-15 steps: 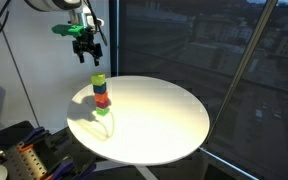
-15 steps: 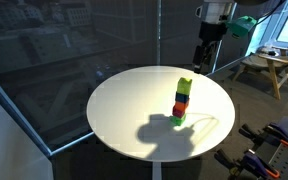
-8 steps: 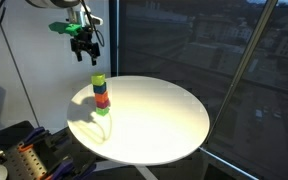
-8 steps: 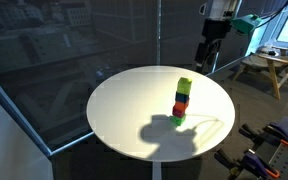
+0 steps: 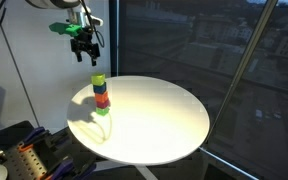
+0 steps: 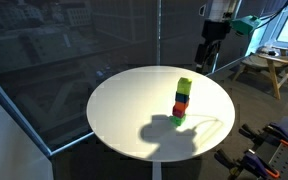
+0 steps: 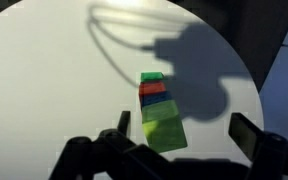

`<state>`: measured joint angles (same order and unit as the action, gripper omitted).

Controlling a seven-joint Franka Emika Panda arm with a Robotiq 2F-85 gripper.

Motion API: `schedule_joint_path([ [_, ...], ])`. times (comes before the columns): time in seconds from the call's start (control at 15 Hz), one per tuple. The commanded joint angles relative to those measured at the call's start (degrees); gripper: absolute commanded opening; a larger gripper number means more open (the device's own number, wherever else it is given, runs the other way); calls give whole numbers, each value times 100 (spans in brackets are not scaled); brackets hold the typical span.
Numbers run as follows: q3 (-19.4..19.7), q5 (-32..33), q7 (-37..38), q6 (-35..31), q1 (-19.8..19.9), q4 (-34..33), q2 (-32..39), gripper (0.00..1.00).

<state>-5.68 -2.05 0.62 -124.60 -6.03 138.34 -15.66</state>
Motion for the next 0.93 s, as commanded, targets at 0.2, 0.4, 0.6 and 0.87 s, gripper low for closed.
schedule_joint_path([
  [0.2, -1, 0, 1, 11, 0, -8, 2, 100],
  [0.4, -1, 4, 9, 11, 3, -26, 19, 100],
  [0.6, 12, -15, 23, 4, 15, -108, 115, 100],
  [0.87, 34, -17, -1, 7, 32, -227, 234, 100],
])
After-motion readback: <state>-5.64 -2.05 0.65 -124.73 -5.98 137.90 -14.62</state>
